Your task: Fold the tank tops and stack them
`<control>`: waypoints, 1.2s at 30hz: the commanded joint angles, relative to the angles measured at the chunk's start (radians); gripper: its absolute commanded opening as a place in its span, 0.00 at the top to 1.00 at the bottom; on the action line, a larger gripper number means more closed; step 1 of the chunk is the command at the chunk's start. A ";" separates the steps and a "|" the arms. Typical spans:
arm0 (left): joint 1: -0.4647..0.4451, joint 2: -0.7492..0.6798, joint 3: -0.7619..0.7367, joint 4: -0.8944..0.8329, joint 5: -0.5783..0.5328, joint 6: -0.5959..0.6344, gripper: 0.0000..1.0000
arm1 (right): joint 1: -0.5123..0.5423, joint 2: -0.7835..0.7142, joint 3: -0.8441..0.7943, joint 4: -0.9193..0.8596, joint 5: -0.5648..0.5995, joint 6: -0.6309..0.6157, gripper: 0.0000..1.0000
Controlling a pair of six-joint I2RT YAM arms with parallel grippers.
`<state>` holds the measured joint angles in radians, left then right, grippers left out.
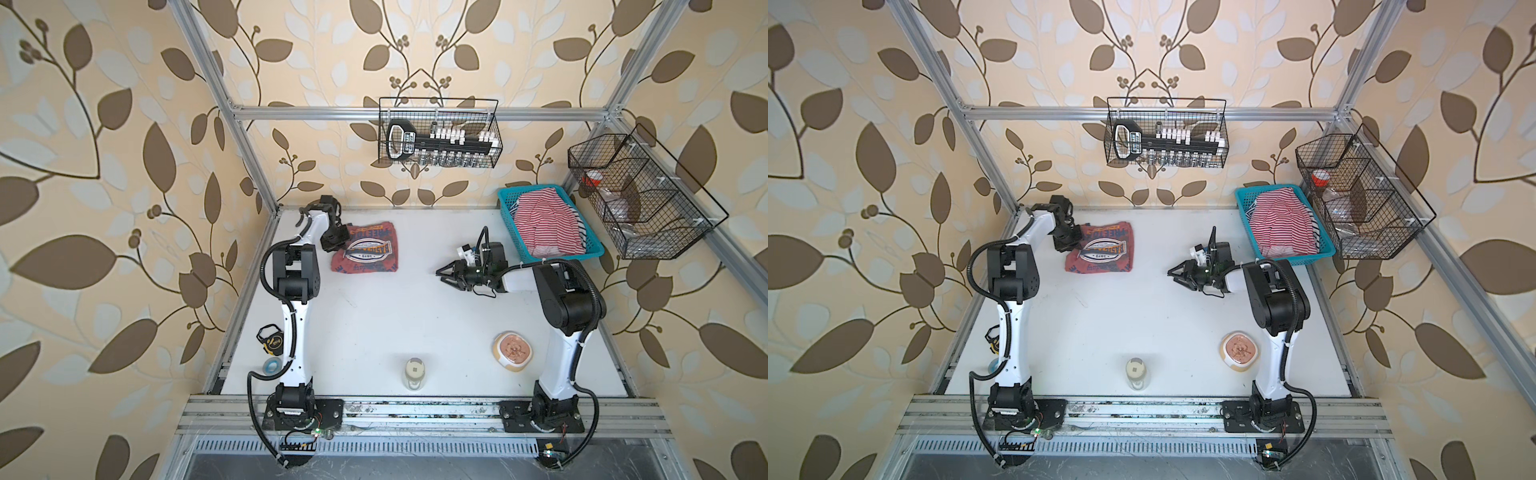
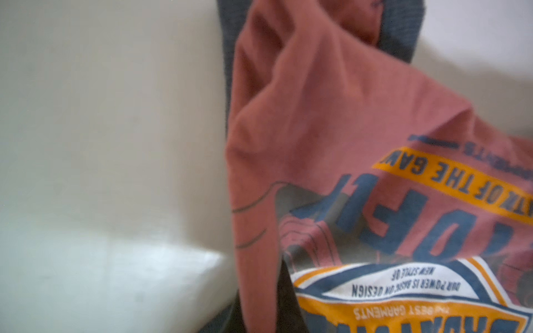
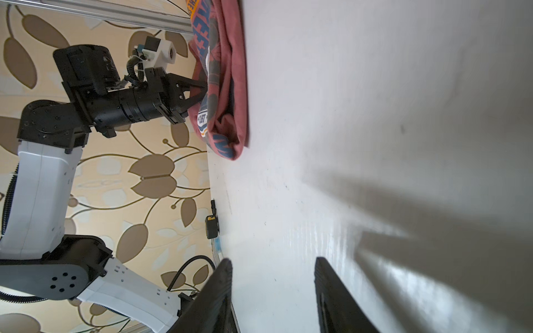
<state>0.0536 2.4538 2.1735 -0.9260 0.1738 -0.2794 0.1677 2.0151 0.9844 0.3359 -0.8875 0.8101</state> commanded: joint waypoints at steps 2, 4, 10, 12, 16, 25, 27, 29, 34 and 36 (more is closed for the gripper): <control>0.066 0.022 0.102 -0.067 -0.033 0.155 1.00 | 0.000 -0.002 -0.020 0.057 -0.032 0.003 0.54; 0.082 0.035 0.131 -0.075 -0.056 0.208 1.00 | 0.000 -0.002 -0.020 0.056 -0.034 -0.002 0.54; 0.134 0.074 0.197 -0.081 -0.095 0.309 1.00 | -0.001 0.004 -0.007 0.021 -0.025 -0.015 0.54; 0.158 0.087 0.216 -0.065 -0.084 0.326 1.00 | 0.000 0.007 -0.005 0.016 -0.018 -0.015 0.54; 0.186 0.104 0.239 -0.014 -0.101 0.354 1.00 | 0.001 0.014 0.000 -0.015 -0.002 -0.028 0.54; 0.202 0.146 0.276 0.074 -0.195 0.432 1.00 | 0.025 0.010 0.011 -0.056 0.045 -0.033 0.54; 0.206 0.151 0.276 0.106 -0.208 0.441 1.00 | 0.036 0.018 0.024 -0.066 0.050 -0.033 0.54; 0.210 0.152 0.276 0.133 -0.215 0.449 1.00 | 0.045 0.022 0.038 -0.074 0.054 -0.032 0.54; 0.222 0.158 0.283 0.181 -0.233 0.463 1.00 | 0.066 0.042 0.066 -0.090 0.056 -0.028 0.54; 0.226 0.161 0.289 0.191 -0.237 0.466 1.00 | 0.070 0.052 0.077 -0.092 0.057 -0.026 0.54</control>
<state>0.2596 2.5973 2.4092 -0.7853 -0.0299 0.1581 0.2298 2.0361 1.0306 0.2687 -0.8413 0.7910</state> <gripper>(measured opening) 0.082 0.459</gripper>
